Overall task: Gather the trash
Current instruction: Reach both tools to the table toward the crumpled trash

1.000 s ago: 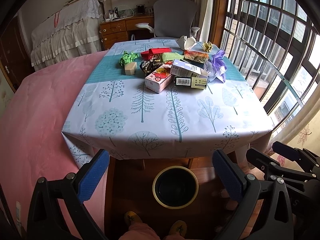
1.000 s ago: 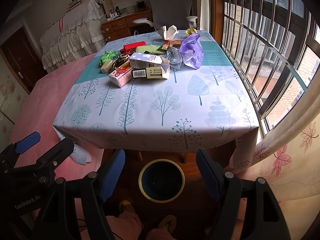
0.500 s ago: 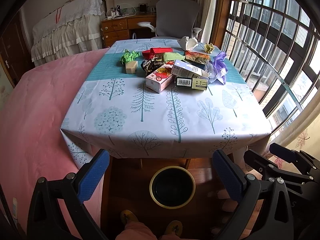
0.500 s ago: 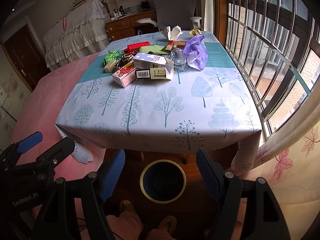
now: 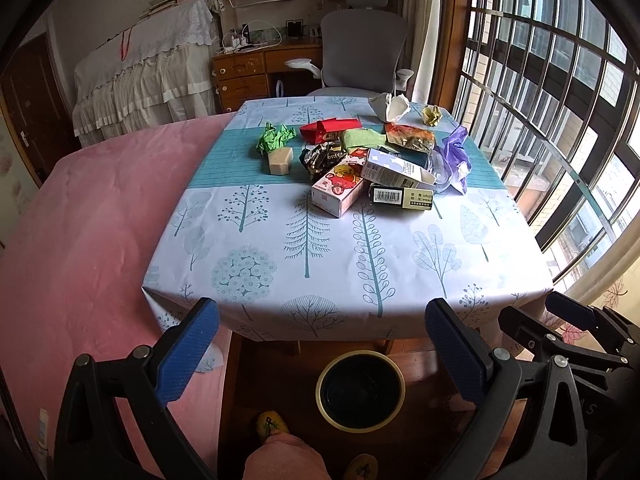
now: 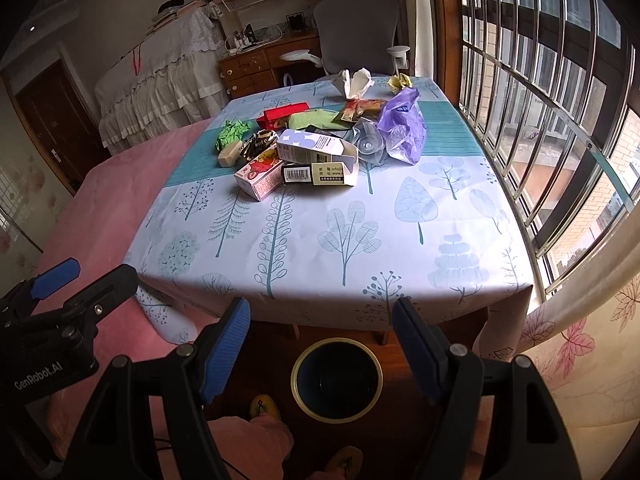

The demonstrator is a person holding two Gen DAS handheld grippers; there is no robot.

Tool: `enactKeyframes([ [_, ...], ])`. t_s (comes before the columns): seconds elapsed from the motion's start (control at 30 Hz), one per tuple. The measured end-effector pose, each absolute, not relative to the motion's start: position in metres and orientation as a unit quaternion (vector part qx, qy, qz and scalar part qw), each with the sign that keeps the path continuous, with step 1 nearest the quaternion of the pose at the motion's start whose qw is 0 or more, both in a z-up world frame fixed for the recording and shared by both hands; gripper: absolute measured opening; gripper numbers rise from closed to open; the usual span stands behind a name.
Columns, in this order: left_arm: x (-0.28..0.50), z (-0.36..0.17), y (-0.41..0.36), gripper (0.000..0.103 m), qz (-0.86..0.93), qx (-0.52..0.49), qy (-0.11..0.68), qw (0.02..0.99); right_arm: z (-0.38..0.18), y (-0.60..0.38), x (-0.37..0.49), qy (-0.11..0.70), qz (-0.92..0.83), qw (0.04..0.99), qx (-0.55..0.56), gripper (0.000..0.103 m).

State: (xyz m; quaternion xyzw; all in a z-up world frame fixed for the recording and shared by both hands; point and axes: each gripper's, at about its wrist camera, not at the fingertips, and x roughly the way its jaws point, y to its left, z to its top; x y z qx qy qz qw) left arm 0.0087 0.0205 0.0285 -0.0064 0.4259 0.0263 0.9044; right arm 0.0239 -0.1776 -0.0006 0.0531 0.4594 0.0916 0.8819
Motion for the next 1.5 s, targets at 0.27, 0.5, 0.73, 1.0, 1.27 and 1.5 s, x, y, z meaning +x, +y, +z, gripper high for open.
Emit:
enactKeyframes([
  [0.27,0.065,0.039,0.06,0.102,0.029,0.024,0.409,0.912,0.008,-0.156,0.071,0.443,0.088,0.891,0.038,0.074],
  [0.5,0.15,0.039,0.11,0.099,0.007,0.023,0.436,0.9,0.01,-0.113,0.145,0.469,0.101,0.875,0.067,0.056],
  [0.73,0.234,0.03,0.155,0.099,-0.03,0.038,0.46,0.887,0.003,-0.066,0.235,0.492,0.101,0.857,0.114,0.056],
  [1.0,0.323,0.01,0.192,0.099,-0.095,0.056,0.498,0.86,-0.042,-0.025,0.32,0.545,0.086,0.829,0.092,0.056],
  [1.27,0.397,-0.024,0.207,0.099,-0.133,0.019,0.543,0.829,-0.076,0.002,0.363,0.586,0.066,0.807,0.026,0.056],
  [1.5,0.441,-0.061,0.197,0.099,-0.159,0.022,0.58,0.798,-0.085,0.009,0.376,0.594,0.073,0.801,0.008,0.056],
])
